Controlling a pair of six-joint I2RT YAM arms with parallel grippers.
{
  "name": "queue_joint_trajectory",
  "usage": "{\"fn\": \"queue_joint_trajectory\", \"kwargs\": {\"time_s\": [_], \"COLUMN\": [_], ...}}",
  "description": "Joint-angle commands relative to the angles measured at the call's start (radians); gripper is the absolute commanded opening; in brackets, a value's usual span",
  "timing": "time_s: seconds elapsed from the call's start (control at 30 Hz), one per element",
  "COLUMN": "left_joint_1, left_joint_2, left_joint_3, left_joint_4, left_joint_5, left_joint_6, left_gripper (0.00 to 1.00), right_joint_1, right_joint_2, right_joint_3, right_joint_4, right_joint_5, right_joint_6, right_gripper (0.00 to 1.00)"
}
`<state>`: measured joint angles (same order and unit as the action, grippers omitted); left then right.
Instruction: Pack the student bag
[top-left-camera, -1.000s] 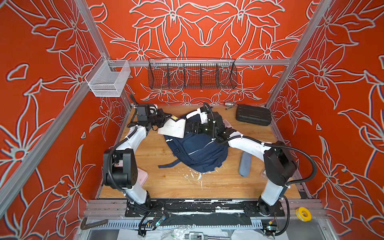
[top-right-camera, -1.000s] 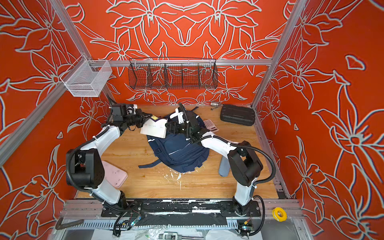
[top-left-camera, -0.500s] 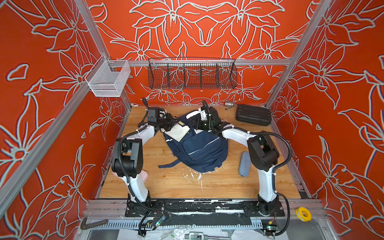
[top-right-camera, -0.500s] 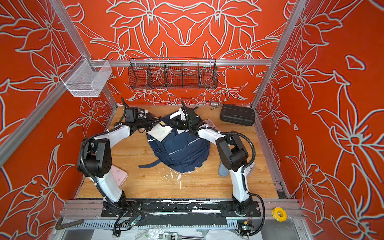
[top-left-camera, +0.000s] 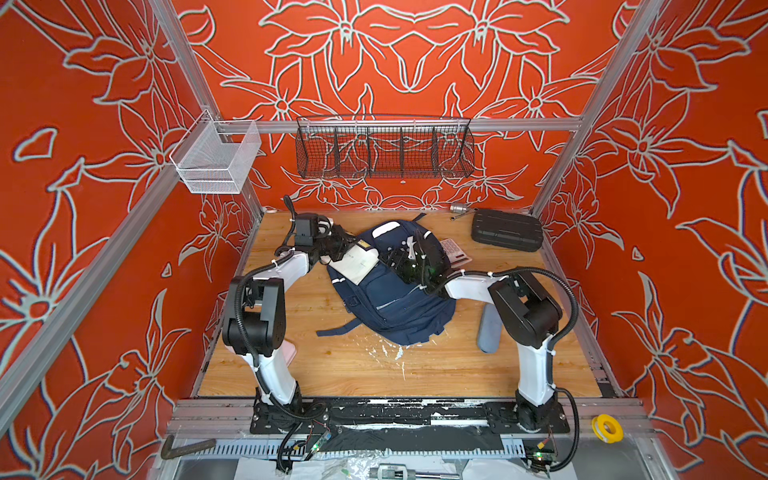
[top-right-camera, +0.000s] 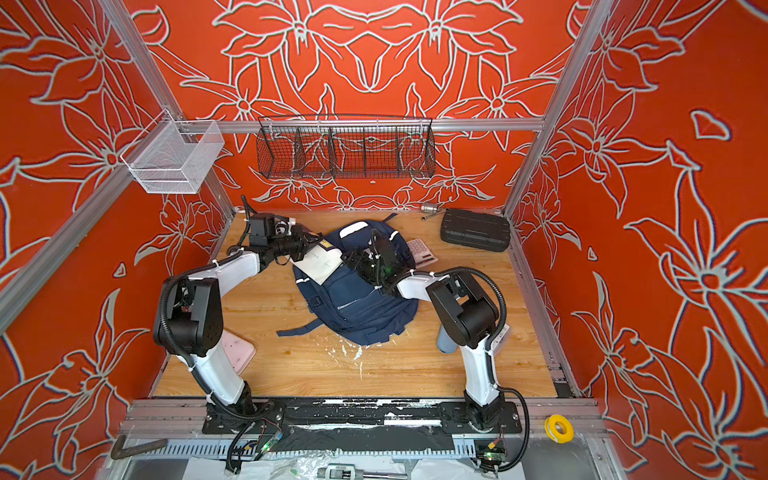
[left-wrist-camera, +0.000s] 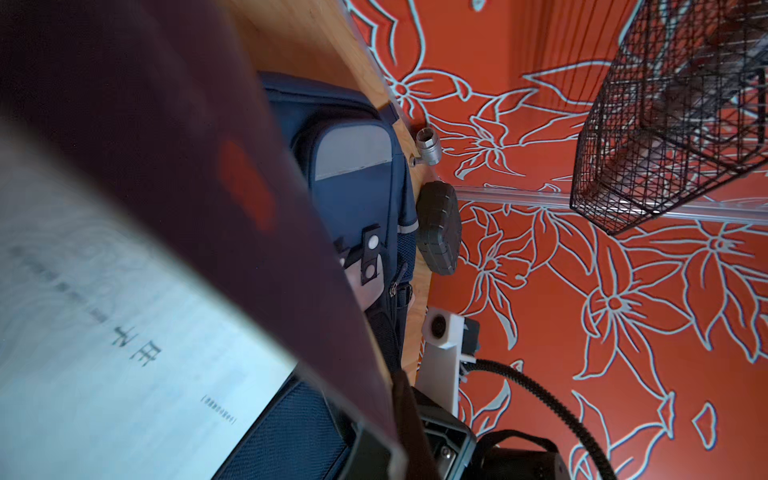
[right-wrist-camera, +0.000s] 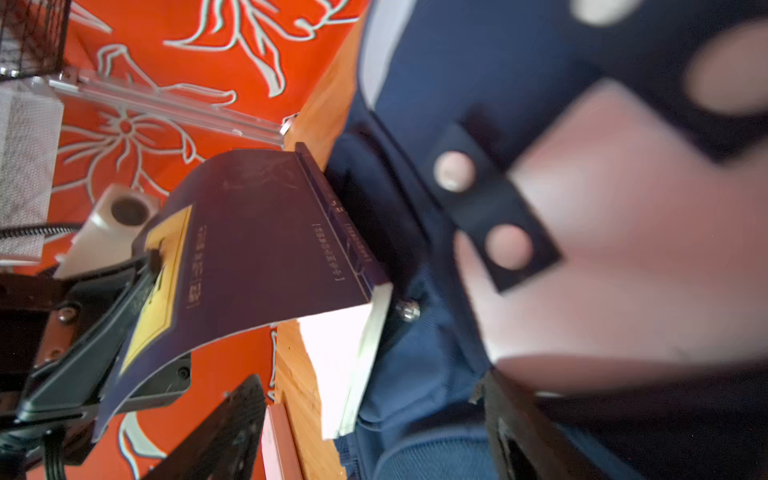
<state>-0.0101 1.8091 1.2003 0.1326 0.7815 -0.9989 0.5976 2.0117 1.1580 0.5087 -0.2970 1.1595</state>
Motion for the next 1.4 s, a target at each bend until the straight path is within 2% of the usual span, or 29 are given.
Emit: {"fn": "queue_joint_trajectory", "kwargs": {"time_s": [0.0, 0.17, 0.43, 0.63, 0.83, 1.0, 1.13, 1.2, 1.23, 1.33, 1.37], "left_joint_1": [0.004, 0.004, 0.004, 0.004, 0.004, 0.007, 0.009, 0.013, 0.018, 0.037, 0.045], "left_joint_2": [-0.021, -0.024, -0.046, -0.05, -0.062, -0.078, -0.085, -0.092, -0.097, -0.123, -0.13], "left_joint_3": [-0.008, -0.002, -0.006, 0.005, 0.039, 0.033, 0.022, 0.029, 0.039, 0.062, 0.074], "left_joint_4": [0.101, 0.127, 0.105, 0.191, 0.087, 0.025, -0.003, -0.053, -0.101, -0.244, -0.303], "left_joint_5": [0.043, 0.06, 0.11, 0.18, 0.249, 0.259, 0.259, 0.258, 0.257, 0.244, 0.242], "left_joint_6": [-0.049, -0.061, -0.021, -0.073, 0.012, 0.063, 0.085, 0.124, 0.16, 0.266, 0.31], "left_gripper": [0.0, 0.0, 0.0, 0.0, 0.0, 0.0, 0.0, 0.0, 0.0, 0.08, 0.24], "right_joint_1": [0.004, 0.005, 0.013, 0.024, 0.025, 0.026, 0.025, 0.024, 0.025, 0.021, 0.019], "right_joint_2": [-0.038, 0.003, 0.09, 0.127, 0.12, 0.127, 0.142, 0.138, 0.132, 0.104, 0.094], "right_joint_3": [-0.018, -0.047, 0.103, 0.106, 0.132, 0.1, 0.091, 0.096, 0.097, 0.1, 0.103], "right_joint_4": [0.087, 0.224, 0.084, 0.153, 0.117, 0.188, 0.262, 0.264, 0.259, 0.194, 0.161], "right_joint_5": [0.091, 0.147, 0.066, 0.016, -0.085, -0.106, -0.112, -0.12, -0.122, -0.12, -0.122], "right_joint_6": [0.129, 0.276, 0.259, 0.295, 0.2, 0.217, 0.24, 0.228, 0.214, 0.16, 0.141], "right_gripper": [0.85, 0.85, 0.84, 0.75, 0.59, 0.34, 0.07, 0.0, 0.0, 0.0, 0.0]}}
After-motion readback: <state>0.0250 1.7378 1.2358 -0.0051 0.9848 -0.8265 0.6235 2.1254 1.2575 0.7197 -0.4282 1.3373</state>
